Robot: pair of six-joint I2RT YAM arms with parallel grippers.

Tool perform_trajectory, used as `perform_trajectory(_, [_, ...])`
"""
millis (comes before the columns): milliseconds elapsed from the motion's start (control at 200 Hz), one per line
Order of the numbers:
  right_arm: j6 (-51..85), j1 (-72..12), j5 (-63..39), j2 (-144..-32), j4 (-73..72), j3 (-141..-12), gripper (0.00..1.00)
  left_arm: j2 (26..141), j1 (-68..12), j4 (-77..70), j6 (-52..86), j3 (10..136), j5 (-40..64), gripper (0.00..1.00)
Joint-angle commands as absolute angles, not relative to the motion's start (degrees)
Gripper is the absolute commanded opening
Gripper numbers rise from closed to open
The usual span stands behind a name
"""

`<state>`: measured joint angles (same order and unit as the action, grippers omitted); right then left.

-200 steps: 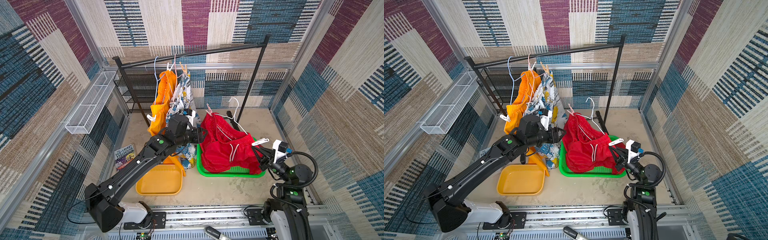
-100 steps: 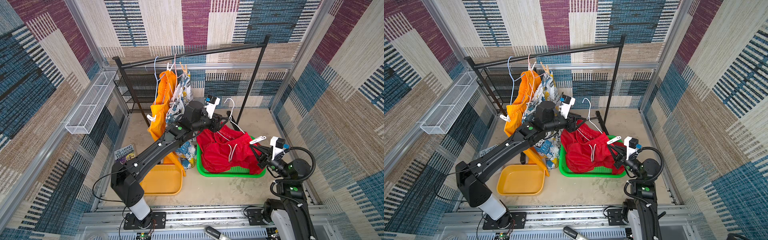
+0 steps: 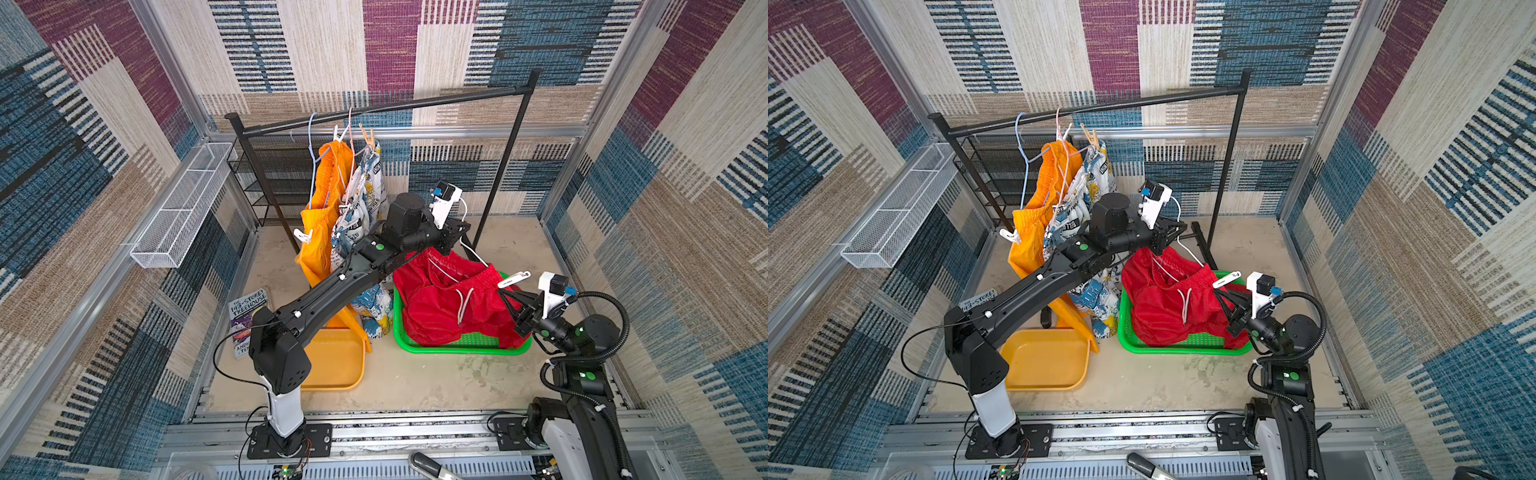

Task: Remove the clothespins securing shorts to the hanger
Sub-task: Adjust the hanger.

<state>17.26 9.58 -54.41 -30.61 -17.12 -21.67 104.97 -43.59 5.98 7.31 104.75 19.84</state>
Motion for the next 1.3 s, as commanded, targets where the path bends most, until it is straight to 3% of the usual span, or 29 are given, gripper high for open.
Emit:
perform_trajectory(0, [16.9, 9.4, -54.2, -30.8, -18.2, -22.5, 0.08, 104.1, -43.8, 4.1, 5.4, 103.7, 19.0, 0.09])
perform_trajectory(105, [16.5, 9.4, -53.5, -30.9, -17.3, -22.9, 0.1, 103.2, -43.8, 3.5, 5.2, 102.3, 18.1, 0.0])
perform_trajectory(190, [16.1, 9.4, -52.6, -31.2, -16.1, -23.4, 0.13, 102.8, -43.9, 3.5, 5.1, 101.6, 17.6, 0.0])
perform_trajectory(271, [15.7, 9.3, -51.5, -31.5, -14.2, -24.3, 0.24, 102.3, -43.7, 3.0, 5.3, 100.3, 16.6, 0.0])
perform_trajectory(416, [15.0, 9.3, -46.9, -32.6, -7.7, -28.0, 0.56, 102.2, -43.4, 3.7, 6.3, 100.0, 13.4, 0.0])
perform_trajectory(586, [15.7, 9.3, -45.2, -33.9, -1.0, -33.9, 0.74, 102.0, -43.2, 5.0, 7.3, 99.4, 10.0, 0.0])
perform_trajectory(982, [23.6, 9.3, -41.1, -39.4, 7.9, -46.2, 0.81, 99.8, -44.4, 0.4, 12.2, 88.6, 6.3, 0.0])
perform_trajectory(1297, [14.7, 9.1, -48.1, -43.1, 14.1, -49.1, 0.8, 95.8, -45.7, -13.6, 12.1, 72.5, 12.1, 0.0])
